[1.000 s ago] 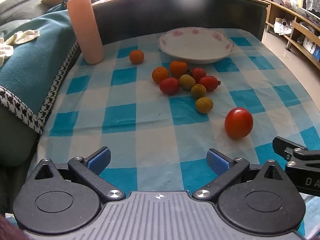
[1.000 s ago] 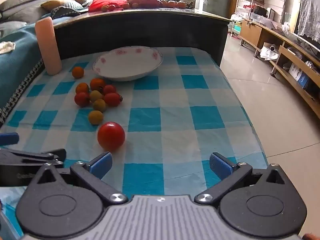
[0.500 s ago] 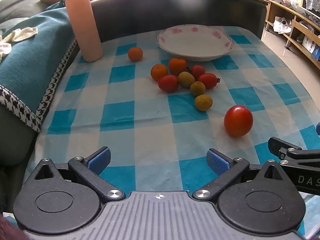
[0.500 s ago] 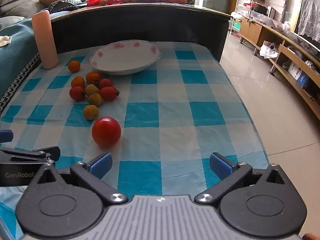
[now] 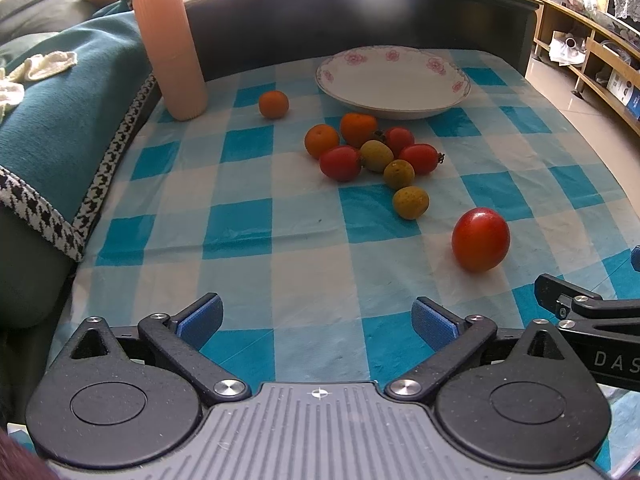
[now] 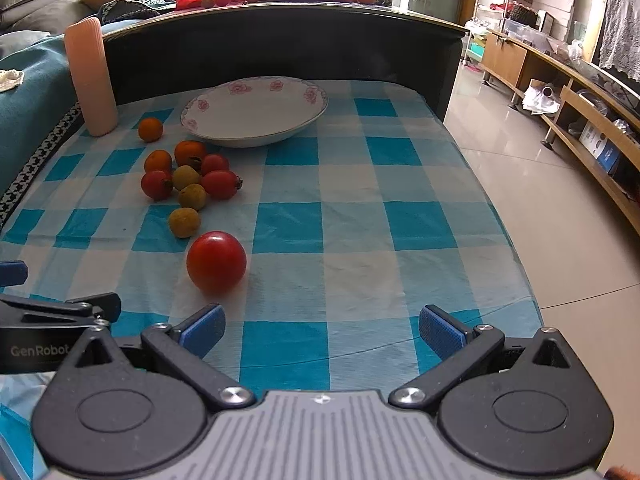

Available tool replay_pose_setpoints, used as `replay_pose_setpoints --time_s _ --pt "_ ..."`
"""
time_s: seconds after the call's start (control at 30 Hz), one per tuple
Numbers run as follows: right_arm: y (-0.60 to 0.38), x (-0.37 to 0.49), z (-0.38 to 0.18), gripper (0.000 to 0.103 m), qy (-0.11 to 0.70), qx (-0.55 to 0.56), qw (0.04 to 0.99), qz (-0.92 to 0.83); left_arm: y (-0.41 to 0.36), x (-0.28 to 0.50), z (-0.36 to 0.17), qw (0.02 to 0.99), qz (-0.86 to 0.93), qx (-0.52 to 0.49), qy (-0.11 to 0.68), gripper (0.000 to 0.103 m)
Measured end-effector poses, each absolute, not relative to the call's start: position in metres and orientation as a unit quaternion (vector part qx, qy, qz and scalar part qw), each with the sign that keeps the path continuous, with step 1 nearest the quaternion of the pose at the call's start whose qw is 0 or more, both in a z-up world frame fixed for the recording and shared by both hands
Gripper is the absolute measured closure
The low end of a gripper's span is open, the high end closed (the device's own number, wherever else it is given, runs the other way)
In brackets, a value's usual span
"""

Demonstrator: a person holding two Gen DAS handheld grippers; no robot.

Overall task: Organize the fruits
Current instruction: 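Move both tools toward the fruit cluster on the checked cloth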

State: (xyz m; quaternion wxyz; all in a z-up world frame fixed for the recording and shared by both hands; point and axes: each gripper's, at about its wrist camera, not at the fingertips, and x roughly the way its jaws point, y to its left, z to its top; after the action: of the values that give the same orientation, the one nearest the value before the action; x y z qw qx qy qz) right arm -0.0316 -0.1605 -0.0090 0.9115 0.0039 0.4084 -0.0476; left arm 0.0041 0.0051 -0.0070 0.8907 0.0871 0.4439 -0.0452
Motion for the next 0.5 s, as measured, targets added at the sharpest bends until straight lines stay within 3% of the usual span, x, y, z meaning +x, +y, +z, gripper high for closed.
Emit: replay_pose_setpoints --time_s 0.5 --pt "-0.1558 -0.0306 -0.0082 0.000 0.412 0.004 0.910 -0.040 0.0103 0.0026 -0.0049 0.889 -0.036 0.090 0.448 0.002"
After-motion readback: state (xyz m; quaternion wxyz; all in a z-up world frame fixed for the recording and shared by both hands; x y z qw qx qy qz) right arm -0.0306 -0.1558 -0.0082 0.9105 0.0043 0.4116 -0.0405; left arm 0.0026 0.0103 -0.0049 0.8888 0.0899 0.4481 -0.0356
